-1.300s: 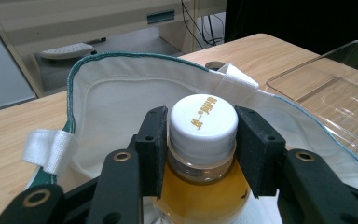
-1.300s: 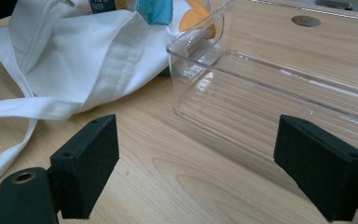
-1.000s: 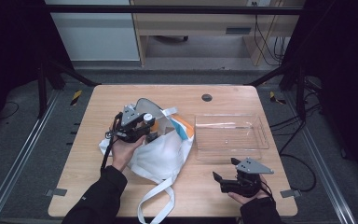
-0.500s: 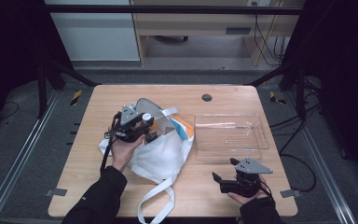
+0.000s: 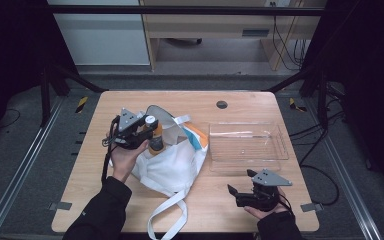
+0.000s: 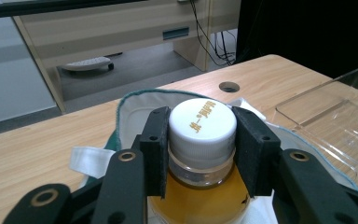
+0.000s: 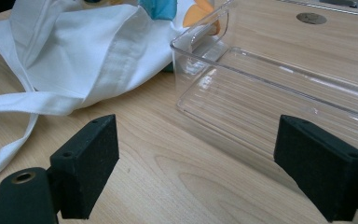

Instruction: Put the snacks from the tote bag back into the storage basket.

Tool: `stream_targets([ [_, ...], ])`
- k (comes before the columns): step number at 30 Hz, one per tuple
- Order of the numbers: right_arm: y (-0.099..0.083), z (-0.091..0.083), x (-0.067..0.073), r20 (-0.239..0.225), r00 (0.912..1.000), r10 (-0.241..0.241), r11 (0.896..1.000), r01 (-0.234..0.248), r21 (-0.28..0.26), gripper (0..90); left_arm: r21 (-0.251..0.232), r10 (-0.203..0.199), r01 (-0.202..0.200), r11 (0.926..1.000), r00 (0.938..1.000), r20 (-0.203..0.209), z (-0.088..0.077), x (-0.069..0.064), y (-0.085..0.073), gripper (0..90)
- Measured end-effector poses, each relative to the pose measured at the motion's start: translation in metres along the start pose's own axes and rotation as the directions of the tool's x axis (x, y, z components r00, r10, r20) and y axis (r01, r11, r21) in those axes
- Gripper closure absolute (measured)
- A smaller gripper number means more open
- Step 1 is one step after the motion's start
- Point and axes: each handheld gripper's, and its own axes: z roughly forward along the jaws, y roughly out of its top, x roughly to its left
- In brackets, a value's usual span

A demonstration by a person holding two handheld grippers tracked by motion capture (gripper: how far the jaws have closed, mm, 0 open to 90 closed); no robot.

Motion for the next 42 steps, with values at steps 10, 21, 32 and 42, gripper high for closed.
stream_targets([
  [10, 0.000, 0.000, 0.000, 0.000, 1.0000, -0.001, 1.000, 0.001, 0.003, 14.1, -0.018, -0.012, 0.012, 0.9998, 0.9999, -0.003, -0.017, 0.001, 0.013, 58.6],
  [21, 0.000, 0.000, 0.000, 0.002, 1.0000, -0.001, 1.000, 0.001, 0.006, 14.1, -0.056, -0.011, 0.012, 0.9984, 0.9998, 0.016, -0.038, -0.013, 0.030, 58.6],
  [32, 0.000, 0.000, 0.000, 0.002, 1.0000, -0.002, 1.000, 0.002, 0.006, 14.1, -0.074, 0.005, -0.001, 0.9973, 0.9986, 0.053, -0.050, -0.029, 0.039, 58.6],
  [42, -0.001, 0.001, 0.000, 0.001, 1.0000, -0.002, 1.000, 0.002, 0.007, 14.1, -0.081, 0.037, -0.029, 0.9963, 0.9943, 0.100, -0.054, -0.047, 0.042, 58.6],
])
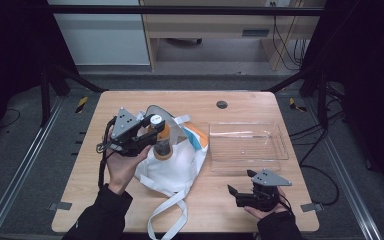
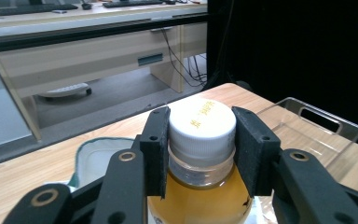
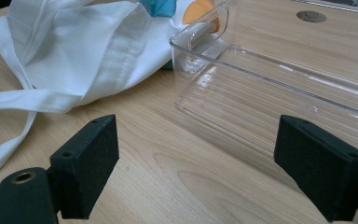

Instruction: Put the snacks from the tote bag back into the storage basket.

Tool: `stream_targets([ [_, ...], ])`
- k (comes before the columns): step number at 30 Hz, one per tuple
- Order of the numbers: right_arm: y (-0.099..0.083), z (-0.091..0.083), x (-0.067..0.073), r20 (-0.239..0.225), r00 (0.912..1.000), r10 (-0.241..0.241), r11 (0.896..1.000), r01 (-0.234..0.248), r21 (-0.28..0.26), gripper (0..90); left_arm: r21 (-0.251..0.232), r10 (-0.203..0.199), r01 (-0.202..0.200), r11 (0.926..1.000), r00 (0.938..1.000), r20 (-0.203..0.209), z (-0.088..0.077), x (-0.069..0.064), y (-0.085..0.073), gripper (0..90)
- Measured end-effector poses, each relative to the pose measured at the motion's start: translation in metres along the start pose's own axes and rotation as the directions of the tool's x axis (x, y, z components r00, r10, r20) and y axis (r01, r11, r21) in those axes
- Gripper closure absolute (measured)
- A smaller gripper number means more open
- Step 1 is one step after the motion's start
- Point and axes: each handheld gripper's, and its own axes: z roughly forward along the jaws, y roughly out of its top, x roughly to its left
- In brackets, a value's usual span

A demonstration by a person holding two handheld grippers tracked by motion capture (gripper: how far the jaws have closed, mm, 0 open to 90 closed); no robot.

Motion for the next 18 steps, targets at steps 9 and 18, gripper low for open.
stream_targets([
  [9, -0.001, 0.001, 0.000, 0.009, 1.0000, 0.002, 1.000, -0.002, 0.008, 14.0, -0.017, 0.004, -0.004, 0.9998, 0.9996, 0.029, -0.002, -0.012, 0.008, 58.6],
  [18, -0.001, 0.001, -0.001, 0.008, 1.0000, 0.002, 1.000, -0.002, 0.005, 14.0, -0.021, 0.006, -0.005, 0.9998, 0.9986, 0.052, 0.010, -0.024, 0.018, 58.6],
])
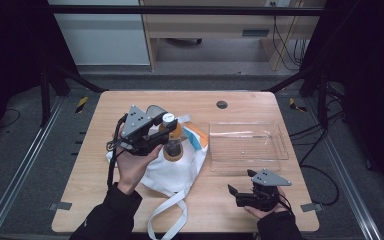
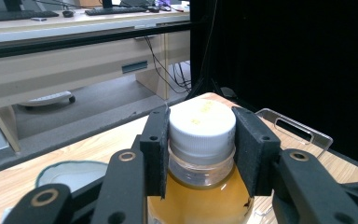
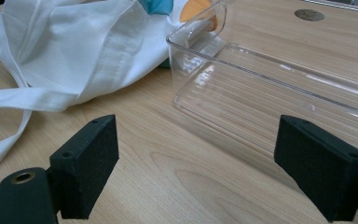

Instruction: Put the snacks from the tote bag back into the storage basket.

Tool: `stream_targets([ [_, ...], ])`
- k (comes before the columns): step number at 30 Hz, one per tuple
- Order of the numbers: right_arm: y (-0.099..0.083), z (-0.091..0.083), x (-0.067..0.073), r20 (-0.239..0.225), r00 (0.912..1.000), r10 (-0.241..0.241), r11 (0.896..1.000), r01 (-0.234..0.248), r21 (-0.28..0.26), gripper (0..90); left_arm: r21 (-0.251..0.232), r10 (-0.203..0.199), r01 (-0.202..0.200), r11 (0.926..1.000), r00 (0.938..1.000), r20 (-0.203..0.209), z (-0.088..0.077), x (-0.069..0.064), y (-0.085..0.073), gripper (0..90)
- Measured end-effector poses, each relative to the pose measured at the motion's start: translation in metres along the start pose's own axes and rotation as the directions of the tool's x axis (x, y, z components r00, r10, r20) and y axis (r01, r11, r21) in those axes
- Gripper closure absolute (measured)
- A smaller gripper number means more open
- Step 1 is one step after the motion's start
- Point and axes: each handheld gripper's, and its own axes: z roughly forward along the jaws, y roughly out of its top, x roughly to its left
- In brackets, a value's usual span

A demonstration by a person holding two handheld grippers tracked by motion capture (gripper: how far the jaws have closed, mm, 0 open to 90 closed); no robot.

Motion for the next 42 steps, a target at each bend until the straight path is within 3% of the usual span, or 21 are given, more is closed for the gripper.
stream_targets([
  [26, 0.000, 0.000, 0.001, -0.008, 1.0000, -0.006, 1.000, 0.006, -0.002, 14.0, -0.003, 0.001, -0.001, 1.0000, 0.9990, 0.045, 0.040, -0.034, 0.020, 58.6],
  [42, 0.000, -0.001, 0.000, -0.014, 0.9998, -0.013, 1.000, 0.012, -0.007, 14.0, 0.013, 0.030, -0.031, 0.9995, 0.9971, 0.070, 0.059, -0.053, 0.030, 58.7],
])
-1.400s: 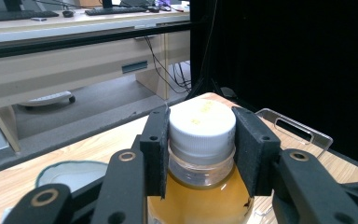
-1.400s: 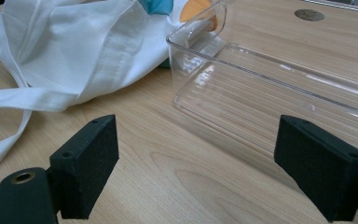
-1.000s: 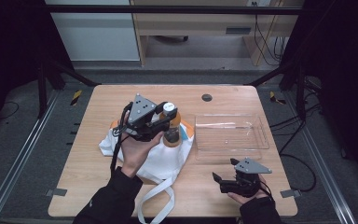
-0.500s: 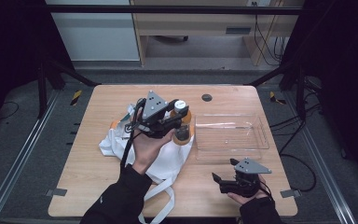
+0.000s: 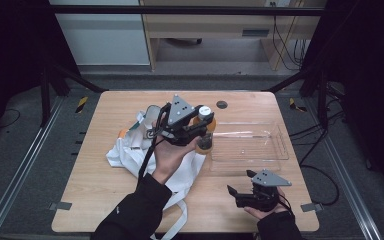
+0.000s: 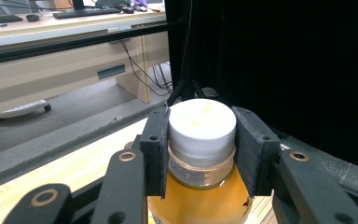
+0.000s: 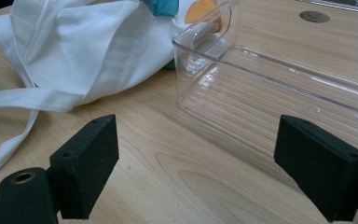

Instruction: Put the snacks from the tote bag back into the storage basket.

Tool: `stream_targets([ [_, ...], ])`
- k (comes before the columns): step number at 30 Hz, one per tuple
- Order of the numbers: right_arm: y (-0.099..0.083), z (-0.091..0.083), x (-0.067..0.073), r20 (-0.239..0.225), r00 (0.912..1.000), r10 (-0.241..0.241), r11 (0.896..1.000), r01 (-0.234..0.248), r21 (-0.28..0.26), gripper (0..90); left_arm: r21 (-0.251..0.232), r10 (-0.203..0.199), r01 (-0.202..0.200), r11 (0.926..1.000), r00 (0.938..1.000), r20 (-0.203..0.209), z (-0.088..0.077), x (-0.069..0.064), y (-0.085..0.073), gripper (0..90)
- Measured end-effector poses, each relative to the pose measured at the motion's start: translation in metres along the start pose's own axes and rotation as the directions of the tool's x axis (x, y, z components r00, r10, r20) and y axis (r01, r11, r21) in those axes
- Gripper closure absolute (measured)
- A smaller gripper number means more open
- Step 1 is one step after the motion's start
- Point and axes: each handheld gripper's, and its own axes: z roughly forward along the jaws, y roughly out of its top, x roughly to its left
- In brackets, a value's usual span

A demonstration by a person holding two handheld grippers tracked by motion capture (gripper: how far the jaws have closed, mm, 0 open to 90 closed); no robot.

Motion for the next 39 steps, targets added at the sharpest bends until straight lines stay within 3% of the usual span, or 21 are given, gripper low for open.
stream_targets([
  [14, 0.000, -0.001, 0.000, -0.005, 1.0000, 0.005, 1.000, -0.005, -0.004, 14.0, 0.010, 0.016, -0.016, 0.9998, 0.9994, 0.032, 0.021, -0.017, 0.004, 58.7],
  [39, 0.000, -0.005, 0.001, -0.022, 0.9998, 0.004, 1.000, -0.004, -0.017, 12.0, 0.041, 0.019, -0.022, 0.9989, 0.9979, 0.062, 0.057, -0.030, -0.015, 58.7],
])
